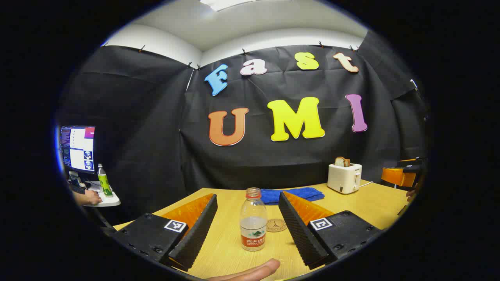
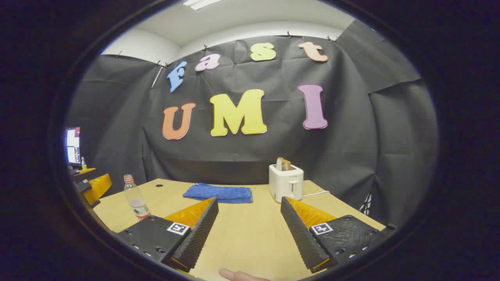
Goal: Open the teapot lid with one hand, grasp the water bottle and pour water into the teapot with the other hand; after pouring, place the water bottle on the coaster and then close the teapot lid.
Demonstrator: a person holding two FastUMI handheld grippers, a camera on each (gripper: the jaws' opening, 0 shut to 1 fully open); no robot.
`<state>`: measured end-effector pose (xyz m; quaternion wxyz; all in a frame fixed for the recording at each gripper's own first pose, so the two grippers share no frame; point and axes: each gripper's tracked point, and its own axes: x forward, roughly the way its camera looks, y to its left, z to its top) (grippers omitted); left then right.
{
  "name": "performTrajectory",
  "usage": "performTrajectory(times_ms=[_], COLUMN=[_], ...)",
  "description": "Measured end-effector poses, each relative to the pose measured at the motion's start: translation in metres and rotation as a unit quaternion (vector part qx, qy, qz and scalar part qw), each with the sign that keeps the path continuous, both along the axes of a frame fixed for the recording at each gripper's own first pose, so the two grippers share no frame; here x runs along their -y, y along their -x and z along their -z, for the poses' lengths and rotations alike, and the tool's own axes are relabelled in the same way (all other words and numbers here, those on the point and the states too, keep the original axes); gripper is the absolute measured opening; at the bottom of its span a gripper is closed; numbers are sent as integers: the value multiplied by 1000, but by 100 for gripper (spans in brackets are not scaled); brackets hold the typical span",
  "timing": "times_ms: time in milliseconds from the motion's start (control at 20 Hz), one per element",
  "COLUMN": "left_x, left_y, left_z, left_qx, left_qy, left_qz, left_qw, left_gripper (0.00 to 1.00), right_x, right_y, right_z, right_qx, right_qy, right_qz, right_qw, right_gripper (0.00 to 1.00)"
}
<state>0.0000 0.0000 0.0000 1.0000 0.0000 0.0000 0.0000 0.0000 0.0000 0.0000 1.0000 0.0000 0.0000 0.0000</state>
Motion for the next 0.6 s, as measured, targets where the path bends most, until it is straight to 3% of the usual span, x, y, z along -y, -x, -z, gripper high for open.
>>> performTrajectory(times_ms=[100, 350, 600], left_x=[-19, -20, -16], left_y=[-3, -6, -9], left_z=[5, 13, 24], left_qx=[-8, -22, -32], left_qy=[5, 0, -25], left_qz=[-13, 1, 11], left_qw=[1000, 1000, 999], left_gripper=[99, 99, 99], right_x=[-13, -23, -38], right_y=[1, 9, -8], right_z=[-2, 2, 25], right_qx=[11, 20, -2], right_qy=[13, 50, 36], right_qz=[-2, -8, -26], right_qw=[1000, 999, 999], right_gripper=[97, 95, 95])
